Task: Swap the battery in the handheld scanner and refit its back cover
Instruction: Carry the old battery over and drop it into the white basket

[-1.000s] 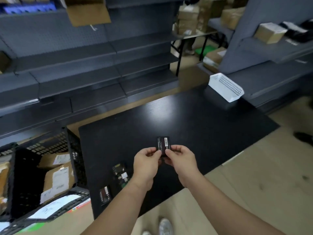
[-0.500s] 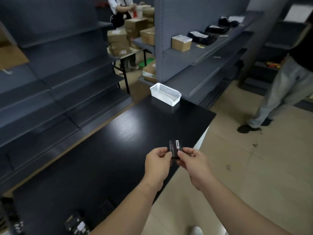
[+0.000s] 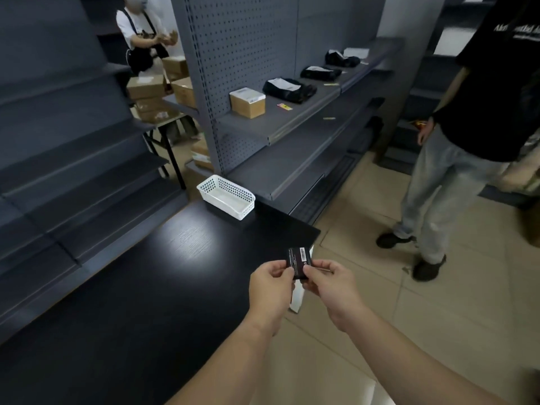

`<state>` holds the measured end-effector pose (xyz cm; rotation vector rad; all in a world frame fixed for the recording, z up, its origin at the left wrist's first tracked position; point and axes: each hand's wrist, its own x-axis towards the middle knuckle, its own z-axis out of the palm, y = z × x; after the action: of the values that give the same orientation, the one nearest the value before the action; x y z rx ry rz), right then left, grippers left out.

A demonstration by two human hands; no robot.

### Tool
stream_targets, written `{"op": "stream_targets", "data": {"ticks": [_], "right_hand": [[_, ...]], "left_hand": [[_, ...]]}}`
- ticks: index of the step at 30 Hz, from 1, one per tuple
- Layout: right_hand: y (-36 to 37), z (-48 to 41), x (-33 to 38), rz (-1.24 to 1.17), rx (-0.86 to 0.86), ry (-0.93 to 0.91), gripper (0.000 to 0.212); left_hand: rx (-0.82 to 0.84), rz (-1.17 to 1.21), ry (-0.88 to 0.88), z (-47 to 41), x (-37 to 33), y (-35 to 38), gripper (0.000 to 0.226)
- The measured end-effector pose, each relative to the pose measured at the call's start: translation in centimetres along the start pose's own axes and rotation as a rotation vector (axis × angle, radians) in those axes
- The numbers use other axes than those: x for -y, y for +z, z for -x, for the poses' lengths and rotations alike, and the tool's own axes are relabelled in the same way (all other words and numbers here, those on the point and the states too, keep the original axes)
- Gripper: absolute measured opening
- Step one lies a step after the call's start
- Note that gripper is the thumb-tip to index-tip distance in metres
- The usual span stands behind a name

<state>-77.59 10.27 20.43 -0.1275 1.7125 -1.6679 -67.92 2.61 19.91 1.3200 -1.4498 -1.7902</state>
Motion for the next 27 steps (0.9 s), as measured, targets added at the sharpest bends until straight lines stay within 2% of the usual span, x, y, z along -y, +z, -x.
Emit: {"op": "stream_targets", "data": {"ticks": [9,19,27], "right_hand": [[1.1,-10.2,2.7,0.088,0.037,0.026,0.015],[7.9,-25.0,5.5,0.286,0.082,0.064,0.017],[14.5,-32.9,6.5,0.361,0.229,0.130,0.019]], "left_hand": [[-0.052,0.023,0.005,-8.7,-2.0,3.7,0.016],[-0.099,0.026,-0.053,-23.6,-4.3,4.1,0.021],[-0.253,0.003,-0.129,-31.8,-6.0,2.1,0.022]]}}
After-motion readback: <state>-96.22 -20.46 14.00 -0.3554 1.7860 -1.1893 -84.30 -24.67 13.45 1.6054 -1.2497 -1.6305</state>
